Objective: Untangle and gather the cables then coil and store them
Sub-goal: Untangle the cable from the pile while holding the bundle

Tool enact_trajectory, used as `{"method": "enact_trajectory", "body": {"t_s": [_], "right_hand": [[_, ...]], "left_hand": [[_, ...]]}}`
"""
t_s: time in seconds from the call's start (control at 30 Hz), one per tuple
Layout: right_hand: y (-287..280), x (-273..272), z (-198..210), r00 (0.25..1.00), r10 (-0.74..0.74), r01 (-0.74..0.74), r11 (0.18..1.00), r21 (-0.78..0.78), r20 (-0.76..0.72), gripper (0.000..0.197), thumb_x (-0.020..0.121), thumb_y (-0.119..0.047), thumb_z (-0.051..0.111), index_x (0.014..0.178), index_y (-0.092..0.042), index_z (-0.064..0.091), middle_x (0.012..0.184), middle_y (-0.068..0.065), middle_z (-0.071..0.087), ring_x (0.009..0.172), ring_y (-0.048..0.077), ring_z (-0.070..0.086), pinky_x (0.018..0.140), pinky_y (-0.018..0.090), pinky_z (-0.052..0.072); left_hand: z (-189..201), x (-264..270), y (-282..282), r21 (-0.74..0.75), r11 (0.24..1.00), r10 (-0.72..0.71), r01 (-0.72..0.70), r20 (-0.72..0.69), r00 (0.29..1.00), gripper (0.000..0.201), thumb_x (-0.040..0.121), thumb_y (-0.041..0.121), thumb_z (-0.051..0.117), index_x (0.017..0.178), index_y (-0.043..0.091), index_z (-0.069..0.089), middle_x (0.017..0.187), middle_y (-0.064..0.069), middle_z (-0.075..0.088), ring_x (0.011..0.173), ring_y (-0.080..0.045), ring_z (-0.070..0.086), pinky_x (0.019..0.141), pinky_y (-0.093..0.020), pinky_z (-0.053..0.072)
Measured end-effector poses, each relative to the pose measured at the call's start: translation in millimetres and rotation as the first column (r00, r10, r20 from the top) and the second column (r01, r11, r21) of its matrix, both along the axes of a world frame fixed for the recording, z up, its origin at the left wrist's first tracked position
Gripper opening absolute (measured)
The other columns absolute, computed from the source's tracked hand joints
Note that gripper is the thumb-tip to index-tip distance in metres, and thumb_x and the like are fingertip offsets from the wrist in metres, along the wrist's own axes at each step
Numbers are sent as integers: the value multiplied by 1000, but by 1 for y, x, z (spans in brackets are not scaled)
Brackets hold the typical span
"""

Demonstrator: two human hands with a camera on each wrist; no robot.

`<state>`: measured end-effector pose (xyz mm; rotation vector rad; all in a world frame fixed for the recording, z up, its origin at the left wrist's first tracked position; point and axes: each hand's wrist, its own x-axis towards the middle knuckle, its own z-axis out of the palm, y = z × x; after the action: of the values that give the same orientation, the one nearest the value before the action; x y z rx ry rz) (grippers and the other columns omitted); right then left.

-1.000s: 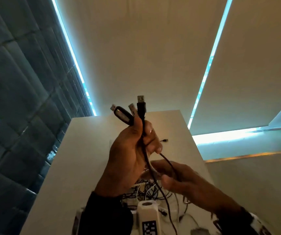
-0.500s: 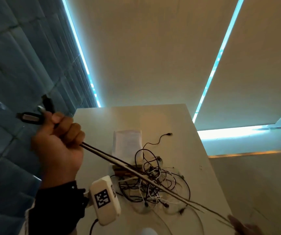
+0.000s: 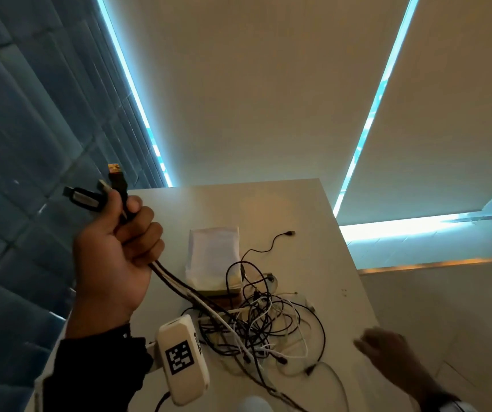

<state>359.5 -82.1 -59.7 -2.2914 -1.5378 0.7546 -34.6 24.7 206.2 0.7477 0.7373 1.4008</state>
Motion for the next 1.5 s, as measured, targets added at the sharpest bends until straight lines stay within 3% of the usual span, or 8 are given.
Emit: {"method": "enact_trajectory", "body": {"t_s": [0.17,0.3,0.53,0.77,0.93,1.03,1.17,1.5], "right_hand": [[93,-48,-11,991,124,-122,991,-45,43,20,87,-25,57,74,-13,66,88,11,68,85,30,62,69,34,43],[106,-72,-35,992,103,-93,987,-134,68,25,90,-35,57,101,-13,58,110,9,56,103,32,59,78,34,44],[107,-71,-42,981,164,-143,971,-193,99,18,92,-29,51,100,-13,49,111,14,59,103,35,61,77,37,47],[128,-78,46,954,192,-143,966,214,-232,7,90,-18,64,88,-12,64,86,6,69,83,26,66,72,33,54],[129,-119,157,457,344,5,921,389,-820,11,95,-7,52,95,-4,63,101,16,70,97,32,69,84,40,58],[123,-147,205,218,472,-63,880,470,-854,14,95,-8,48,101,1,57,80,14,65,66,28,65,64,39,58],[115,-182,240,263,616,-118,784,609,-742,15,93,-10,54,101,2,57,72,12,62,48,18,54,43,26,48],[97,-210,235,395,574,-94,802,590,-718,18,87,-22,64,91,-6,58,70,17,64,49,23,50,41,22,43]], "left_hand": [[0,7,-6,31,998,-49,52,-85,995,39,101,41,31,90,16,60,56,10,29,44,-3,24,44,-19,22],[-4,7,-10,40,996,-74,80,-135,988,44,99,39,31,112,11,63,61,9,35,51,-4,31,49,-18,31],[-9,11,-11,42,997,-54,58,-81,995,35,97,35,34,78,16,55,59,6,33,46,-6,30,45,-19,30],[-19,29,-7,9,1000,-16,18,-175,985,29,91,38,41,76,15,51,56,6,29,46,-7,24,46,-22,21],[-20,43,-6,23,999,-20,28,-287,958,28,91,34,44,85,9,55,54,7,30,47,-7,23,47,-24,19],[-19,54,-7,35,999,-26,42,-377,926,29,98,29,39,95,6,57,53,8,30,48,-8,22,52,-31,15],[-15,66,-11,34,997,-52,74,-443,895,42,89,43,45,96,3,56,57,2,34,49,-11,28,52,-30,20],[-14,60,-13,108,993,76,-43,-326,942,31,87,42,46,91,17,63,66,3,57,65,-11,59,64,-28,49]]}}
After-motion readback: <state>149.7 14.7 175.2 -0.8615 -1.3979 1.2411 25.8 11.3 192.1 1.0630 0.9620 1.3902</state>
